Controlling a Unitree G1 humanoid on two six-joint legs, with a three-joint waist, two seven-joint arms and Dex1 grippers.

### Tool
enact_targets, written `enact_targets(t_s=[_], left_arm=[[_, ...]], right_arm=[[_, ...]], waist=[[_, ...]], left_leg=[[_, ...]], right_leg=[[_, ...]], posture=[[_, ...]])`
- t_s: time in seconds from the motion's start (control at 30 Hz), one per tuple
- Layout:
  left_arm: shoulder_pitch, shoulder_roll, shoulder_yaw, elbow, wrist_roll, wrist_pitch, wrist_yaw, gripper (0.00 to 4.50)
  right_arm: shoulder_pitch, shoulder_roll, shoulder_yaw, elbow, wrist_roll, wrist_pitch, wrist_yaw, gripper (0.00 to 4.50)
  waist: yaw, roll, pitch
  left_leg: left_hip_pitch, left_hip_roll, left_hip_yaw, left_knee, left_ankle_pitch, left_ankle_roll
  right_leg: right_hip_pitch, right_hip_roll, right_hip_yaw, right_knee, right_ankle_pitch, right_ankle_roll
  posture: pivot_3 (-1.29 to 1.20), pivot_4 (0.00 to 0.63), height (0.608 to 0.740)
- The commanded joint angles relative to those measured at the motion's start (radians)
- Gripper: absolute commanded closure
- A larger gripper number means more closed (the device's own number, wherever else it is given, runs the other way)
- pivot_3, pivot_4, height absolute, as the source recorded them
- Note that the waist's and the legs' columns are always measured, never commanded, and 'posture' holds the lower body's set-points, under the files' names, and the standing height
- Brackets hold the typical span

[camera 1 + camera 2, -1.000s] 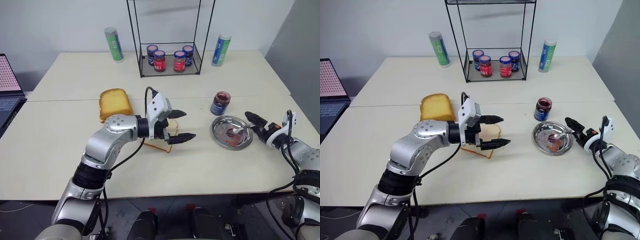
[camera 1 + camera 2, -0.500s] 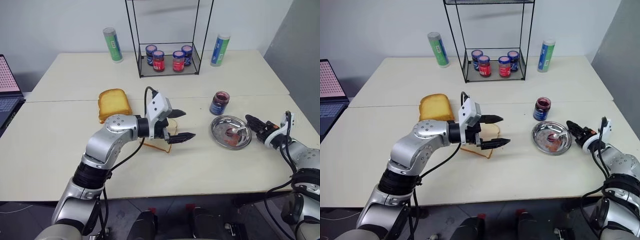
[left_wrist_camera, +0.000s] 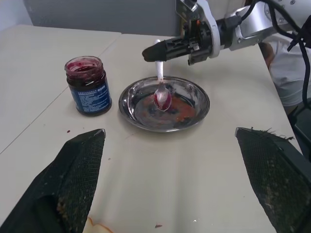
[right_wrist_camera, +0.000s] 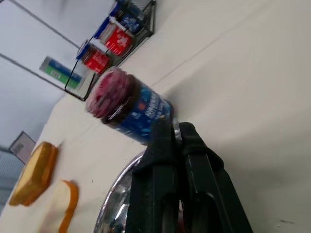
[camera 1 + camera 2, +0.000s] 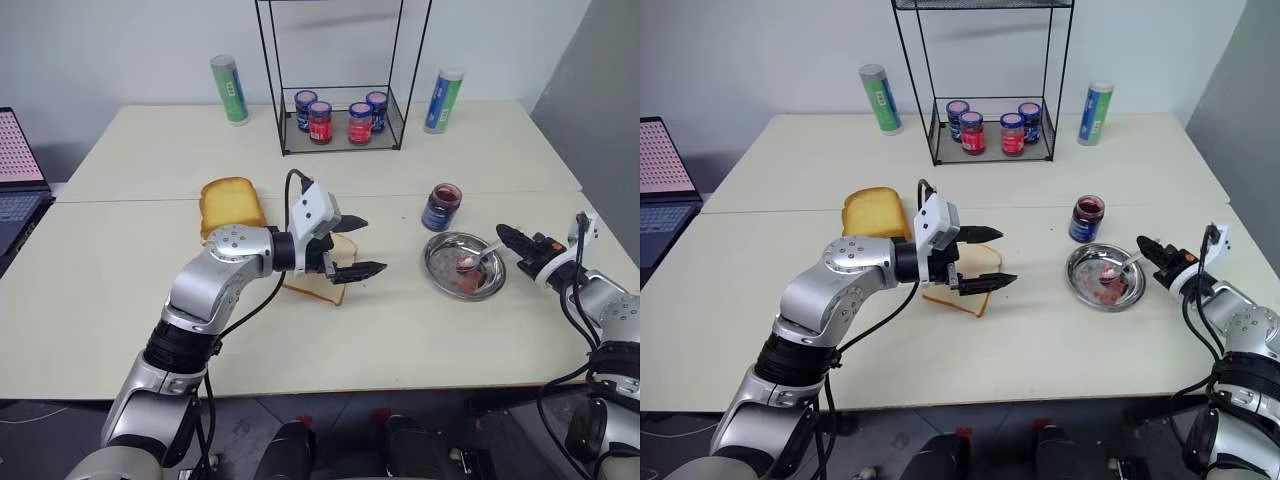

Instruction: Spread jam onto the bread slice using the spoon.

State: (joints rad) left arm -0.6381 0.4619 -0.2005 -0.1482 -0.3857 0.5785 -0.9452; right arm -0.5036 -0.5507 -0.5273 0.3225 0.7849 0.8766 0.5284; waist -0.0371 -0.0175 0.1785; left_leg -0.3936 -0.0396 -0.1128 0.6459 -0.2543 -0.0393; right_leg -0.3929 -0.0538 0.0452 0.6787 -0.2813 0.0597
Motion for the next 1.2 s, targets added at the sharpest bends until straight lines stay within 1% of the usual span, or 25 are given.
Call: enact_targets(t_s=[0.03, 0.1, 0.23, 0.37, 0.5, 0.63, 0.87, 1.07, 1.2], left_arm=[[-0.014, -0.016, 0.057, 0.006, 0.001, -0.035, 0.048, 0.0], [-0.038, -0.054, 0.087, 0.046, 0.006, -0.049, 0.109, 0.0], [-0.064, -0.119, 0.098, 0.091, 0.013, -0.073, 0.161, 0.0], [-0.071, -0.14, 0.097, 0.105, 0.019, -0.088, 0.178, 0.0], [-0.065, -0.143, 0.099, 0.105, 0.019, -0.091, 0.187, 0.0], [-0.051, -0.134, 0.105, 0.089, 0.018, -0.088, 0.198, 0.0], [-0.027, -0.121, 0.107, 0.051, 0.016, -0.071, 0.217, 0.0], [-0.019, -0.111, 0.11, 0.029, 0.012, -0.056, 0.228, 0.0], [-0.019, -0.106, 0.109, 0.024, 0.009, -0.051, 0.23, 0.0]], right_arm=[[-0.056, 0.013, -0.03, -0.129, 0.042, 0.0, -0.081, 4.47], [-0.141, 0.028, -0.023, -0.164, 0.022, -0.042, -0.157, 4.47], [-0.264, 0.033, 0.051, -0.14, -0.088, -0.158, -0.205, 4.47], [-0.33, 0.041, 0.084, -0.074, -0.149, -0.237, -0.212, 4.47], [-0.387, 0.057, 0.163, 0.015, -0.235, -0.334, -0.181, 4.47], [-0.397, 0.066, 0.209, 0.087, -0.294, -0.407, -0.149, 4.47], [-0.392, 0.077, 0.281, 0.141, -0.382, -0.49, -0.099, 4.47], [-0.384, 0.092, 0.306, 0.179, -0.424, -0.529, -0.084, 4.47], [-0.386, 0.102, 0.299, 0.186, -0.417, -0.52, -0.078, 4.47]], waist=[[0.001, 0.0, 0.0], [0.0, 0.0, 0.0], [-0.001, 0.001, 0.001], [0.002, 0.001, 0.001], [0.003, 0.001, 0.001], [0.001, 0.001, 0.001], [-0.002, 0.001, 0.001], [-0.005, 0.001, 0.001], [-0.005, 0.001, 0.001]], left_leg=[[0.0, 0.0, 0.0, 0.0, 0.0, 0.0], [0.0, 0.0, 0.0, 0.0, 0.0, 0.0], [-0.002, -0.001, 0.001, 0.0, 0.0, 0.0], [-0.004, 0.0, 0.0, -0.001, 0.001, -0.001], [-0.008, -0.001, 0.003, 0.001, 0.002, -0.003], [-0.008, -0.001, 0.004, 0.0, 0.002, -0.003], [-0.008, -0.001, 0.004, 0.0, 0.002, -0.003], [-0.008, -0.001, 0.004, 0.0, 0.002, -0.004], [-0.008, -0.001, 0.003, 0.0, 0.002, -0.004]], right_leg=[[0.0, 0.0, 0.0, 0.0, 0.0, 0.0], [0.0, 0.0, 0.0, 0.0, 0.0, 0.0], [-0.003, 0.0, 0.001, 0.001, 0.0, 0.0], [-0.005, 0.0, 0.0, 0.0, 0.0, 0.0], [-0.011, -0.002, 0.003, 0.001, 0.001, 0.0], [-0.011, -0.001, 0.002, 0.002, 0.001, 0.0], [-0.012, -0.001, 0.003, 0.002, 0.001, 0.0], [-0.012, -0.001, 0.003, 0.002, 0.001, 0.0], [-0.012, -0.001, 0.003, 0.002, 0.001, 0.0]], posture=[[0.0, 0.15, 0.74], [0.0, 0.15, 0.74], [0.0, 0.15, 0.74], [0.0, 0.15, 0.74], [0.0, 0.15, 0.74], [0.0, 0.15, 0.74], [0.0, 0.15, 0.74], [0.0, 0.15, 0.74], [0.0, 0.15, 0.74]])
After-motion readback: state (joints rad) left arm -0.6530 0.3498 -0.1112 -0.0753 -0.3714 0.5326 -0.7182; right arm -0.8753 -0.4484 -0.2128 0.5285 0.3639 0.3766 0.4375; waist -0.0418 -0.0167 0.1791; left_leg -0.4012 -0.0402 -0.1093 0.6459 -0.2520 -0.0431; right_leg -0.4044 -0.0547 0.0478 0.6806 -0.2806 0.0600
